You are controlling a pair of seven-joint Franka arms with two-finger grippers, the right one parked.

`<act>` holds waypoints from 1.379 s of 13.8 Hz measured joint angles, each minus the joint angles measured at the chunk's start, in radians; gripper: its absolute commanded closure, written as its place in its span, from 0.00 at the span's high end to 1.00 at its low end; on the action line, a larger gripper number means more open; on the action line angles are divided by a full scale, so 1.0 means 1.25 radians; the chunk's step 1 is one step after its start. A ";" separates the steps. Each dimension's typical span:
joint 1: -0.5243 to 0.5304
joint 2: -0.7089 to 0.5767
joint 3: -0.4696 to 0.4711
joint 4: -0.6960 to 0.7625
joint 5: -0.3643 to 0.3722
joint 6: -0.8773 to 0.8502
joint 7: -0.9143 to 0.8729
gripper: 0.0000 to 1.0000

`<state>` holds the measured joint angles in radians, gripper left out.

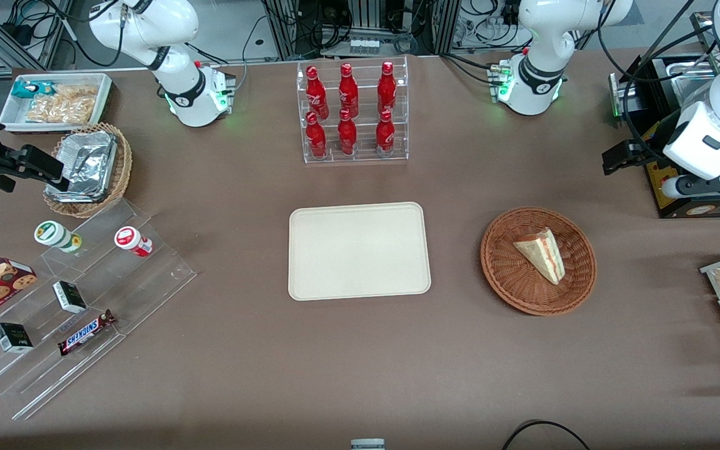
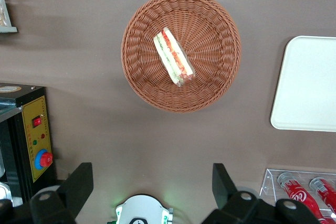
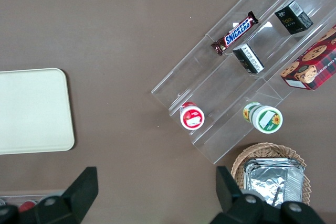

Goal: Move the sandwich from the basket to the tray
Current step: 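Move the left gripper over the wrapped sandwich in the wicker basket, then lower the left gripper and close it on the wrapped sandwich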

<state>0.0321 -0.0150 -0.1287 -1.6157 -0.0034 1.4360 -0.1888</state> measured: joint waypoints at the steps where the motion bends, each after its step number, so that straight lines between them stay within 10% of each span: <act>1: 0.000 0.000 0.000 -0.001 0.000 0.000 0.001 1.00; 7: 0.000 0.010 0.000 -0.073 0.000 0.053 0.006 1.00; 19: -0.003 0.054 -0.006 -0.495 0.019 0.630 -0.001 1.00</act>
<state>0.0284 0.0520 -0.1356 -2.2349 0.0204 2.2238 -0.1901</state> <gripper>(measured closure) 0.000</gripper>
